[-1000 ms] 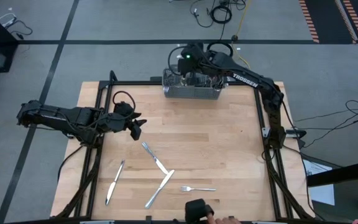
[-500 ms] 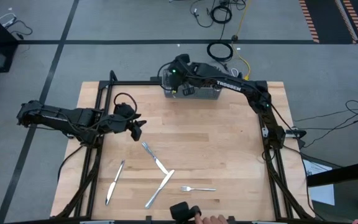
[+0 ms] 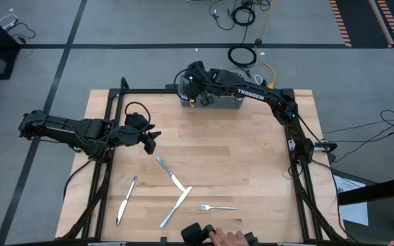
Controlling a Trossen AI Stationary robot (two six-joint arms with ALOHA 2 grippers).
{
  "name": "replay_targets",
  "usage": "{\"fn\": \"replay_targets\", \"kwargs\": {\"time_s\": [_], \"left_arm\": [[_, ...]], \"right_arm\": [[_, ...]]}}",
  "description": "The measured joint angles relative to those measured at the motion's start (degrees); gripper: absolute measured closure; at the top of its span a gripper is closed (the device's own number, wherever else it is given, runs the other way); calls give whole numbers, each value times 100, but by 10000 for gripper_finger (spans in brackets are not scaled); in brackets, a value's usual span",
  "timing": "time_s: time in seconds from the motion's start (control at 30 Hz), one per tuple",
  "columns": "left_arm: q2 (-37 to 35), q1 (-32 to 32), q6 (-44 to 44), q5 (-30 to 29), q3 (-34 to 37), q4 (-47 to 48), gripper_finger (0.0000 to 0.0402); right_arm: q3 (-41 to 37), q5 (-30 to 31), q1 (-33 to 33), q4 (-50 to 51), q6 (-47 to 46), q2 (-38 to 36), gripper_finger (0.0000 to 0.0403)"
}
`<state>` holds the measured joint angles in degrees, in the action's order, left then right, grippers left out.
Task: Sort silverware
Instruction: Put the silver fork into the silverware organizer, then put the silver table knife into the silverware organizer
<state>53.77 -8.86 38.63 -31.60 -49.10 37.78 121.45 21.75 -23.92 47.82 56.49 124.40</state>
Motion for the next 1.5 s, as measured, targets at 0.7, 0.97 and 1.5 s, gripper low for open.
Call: {"fn": "replay_targets", "kwargs": {"time_s": [0.7,0.97,1.5], "left_arm": [[1,147,-472,678,0,4,212],[518,550,-1878,2097,0,240,212],[1644,422,-3797,3528,817,-367,212]], "right_arm": [[1212,-117,-7,413,-278,-462,213],[1329,-374,-7,1250,-1699,-1911,215],[1320,-2057,876,4204,-4101,-2667,220]]}}
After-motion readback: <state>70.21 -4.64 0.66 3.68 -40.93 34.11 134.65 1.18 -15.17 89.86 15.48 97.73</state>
